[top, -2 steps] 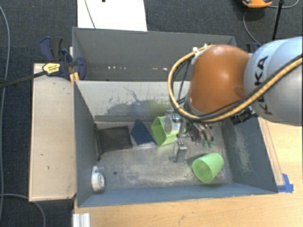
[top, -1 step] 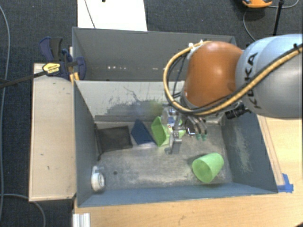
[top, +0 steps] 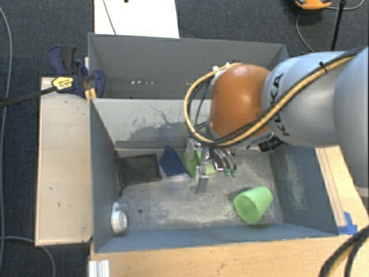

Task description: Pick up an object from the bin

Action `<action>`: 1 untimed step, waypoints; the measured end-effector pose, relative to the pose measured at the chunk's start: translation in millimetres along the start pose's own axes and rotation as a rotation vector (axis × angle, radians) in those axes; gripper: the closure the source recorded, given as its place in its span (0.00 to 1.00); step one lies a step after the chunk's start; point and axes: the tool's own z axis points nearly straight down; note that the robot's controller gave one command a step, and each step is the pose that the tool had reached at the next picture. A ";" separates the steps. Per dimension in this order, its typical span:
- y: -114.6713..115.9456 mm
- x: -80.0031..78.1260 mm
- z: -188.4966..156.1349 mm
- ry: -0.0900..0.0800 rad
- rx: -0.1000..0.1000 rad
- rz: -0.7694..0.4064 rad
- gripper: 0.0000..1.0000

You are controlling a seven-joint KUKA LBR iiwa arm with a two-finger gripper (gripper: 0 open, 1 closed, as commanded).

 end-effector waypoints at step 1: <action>-8.4 -10.1 28.8 -0.005 -0.002 0.007 0.00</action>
Offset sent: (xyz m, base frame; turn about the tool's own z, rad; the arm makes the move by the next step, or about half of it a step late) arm -0.0132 0.0077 -0.0631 0.1897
